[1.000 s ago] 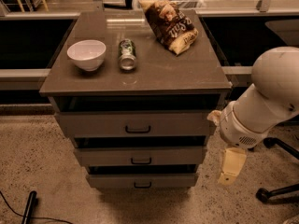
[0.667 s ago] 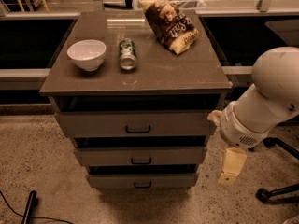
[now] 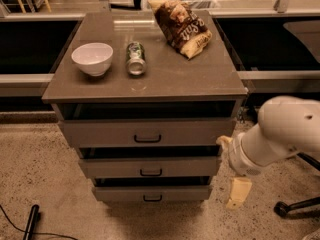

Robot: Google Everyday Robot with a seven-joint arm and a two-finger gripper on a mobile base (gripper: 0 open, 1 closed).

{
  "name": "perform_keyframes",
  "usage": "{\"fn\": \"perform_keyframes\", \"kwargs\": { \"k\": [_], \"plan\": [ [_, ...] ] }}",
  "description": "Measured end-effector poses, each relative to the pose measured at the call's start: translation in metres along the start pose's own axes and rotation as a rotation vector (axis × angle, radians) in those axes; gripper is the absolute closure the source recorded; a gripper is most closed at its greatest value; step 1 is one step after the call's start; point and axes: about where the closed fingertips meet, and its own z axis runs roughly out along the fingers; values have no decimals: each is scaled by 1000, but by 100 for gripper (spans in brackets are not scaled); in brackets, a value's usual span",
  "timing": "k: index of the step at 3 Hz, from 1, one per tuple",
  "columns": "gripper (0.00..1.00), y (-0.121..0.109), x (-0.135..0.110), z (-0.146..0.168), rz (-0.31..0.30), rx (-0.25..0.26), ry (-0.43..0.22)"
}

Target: Open bottom drawer

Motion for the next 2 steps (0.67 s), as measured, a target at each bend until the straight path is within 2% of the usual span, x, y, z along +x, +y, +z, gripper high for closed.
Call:
{"fn": "perform_keyframes", "kwargs": {
  "k": [1, 2],
  "plan": [
    [0, -16, 30, 76, -4, 25, -68],
    [0, -27, 49, 116, 0, 76, -156]
  ]
}}
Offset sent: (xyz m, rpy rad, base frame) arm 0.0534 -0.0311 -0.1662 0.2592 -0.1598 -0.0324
